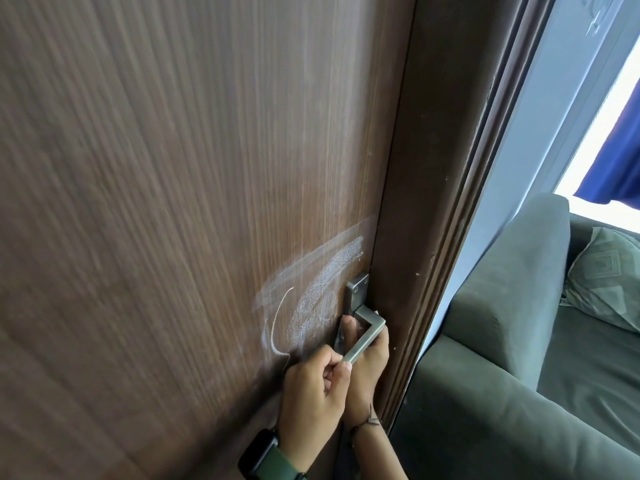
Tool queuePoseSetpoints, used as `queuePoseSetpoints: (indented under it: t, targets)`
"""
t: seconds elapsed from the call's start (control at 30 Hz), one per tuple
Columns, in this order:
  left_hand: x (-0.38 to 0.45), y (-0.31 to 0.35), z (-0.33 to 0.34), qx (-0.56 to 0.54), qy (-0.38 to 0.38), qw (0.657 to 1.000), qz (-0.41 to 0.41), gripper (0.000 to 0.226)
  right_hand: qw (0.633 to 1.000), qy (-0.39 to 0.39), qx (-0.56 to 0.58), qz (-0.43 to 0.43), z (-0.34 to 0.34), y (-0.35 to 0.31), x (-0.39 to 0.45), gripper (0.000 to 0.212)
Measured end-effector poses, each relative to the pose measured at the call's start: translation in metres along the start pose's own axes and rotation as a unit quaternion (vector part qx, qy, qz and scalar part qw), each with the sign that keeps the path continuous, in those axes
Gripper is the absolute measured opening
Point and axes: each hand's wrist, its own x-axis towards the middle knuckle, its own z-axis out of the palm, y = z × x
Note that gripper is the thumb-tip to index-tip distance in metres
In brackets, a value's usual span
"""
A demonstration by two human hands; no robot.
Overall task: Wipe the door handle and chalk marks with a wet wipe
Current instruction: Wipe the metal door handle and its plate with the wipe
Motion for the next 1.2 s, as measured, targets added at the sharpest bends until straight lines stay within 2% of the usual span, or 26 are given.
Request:
queuePoseSetpoints:
  t: [0.1,0.17,0.27,0.37,0.47,0.63,0.83,1.03,1.1,1.2]
  targets:
    - [0.001,0.000,0.000,0.013,0.003,1.000,0.012,0.022,0.999,0.004,-0.013,-0.030,0.001,0.002,0.001,0.014]
    - [0.001,-0.001,0.001,0.013,0.004,1.000,0.012,0.016,1.000,-0.013,-0.018,-0.020,-0.002,0.005,0.002,0.009]
    - [-0.001,-0.001,0.001,0.016,0.004,1.000,0.010,0.012,0.999,-0.033,-0.043,0.002,-0.009,0.013,-0.001,0.019]
    - [-0.001,0.000,0.001,0.017,0.009,1.000,0.013,0.012,0.998,-0.038,-0.056,0.013,-0.011,0.012,0.001,0.023]
    - [-0.001,0.000,0.001,0.027,0.004,1.000,0.010,0.012,0.998,-0.022,-0.033,0.038,-0.009,0.008,0.001,0.015]
    - [-0.002,-0.001,0.001,0.031,0.011,0.999,0.015,0.012,0.999,-0.027,-0.035,0.027,-0.007,0.007,-0.003,0.020]
    - [-0.003,-0.001,0.003,0.033,0.026,0.999,0.016,0.011,0.992,-0.066,-0.099,0.041,-0.018,0.010,-0.002,0.021]
    - [-0.003,-0.002,0.002,0.034,0.020,0.999,0.014,0.011,0.982,-0.025,-0.187,0.022,-0.021,0.003,-0.008,0.023]
    - [-0.003,-0.003,0.003,0.034,0.020,0.999,0.020,0.011,0.985,-0.008,-0.167,0.049,-0.027,0.000,-0.008,0.025]
    - [-0.004,-0.005,0.004,0.040,0.028,0.998,0.027,0.012,0.990,-0.022,-0.037,0.133,-0.036,-0.008,-0.007,0.018]
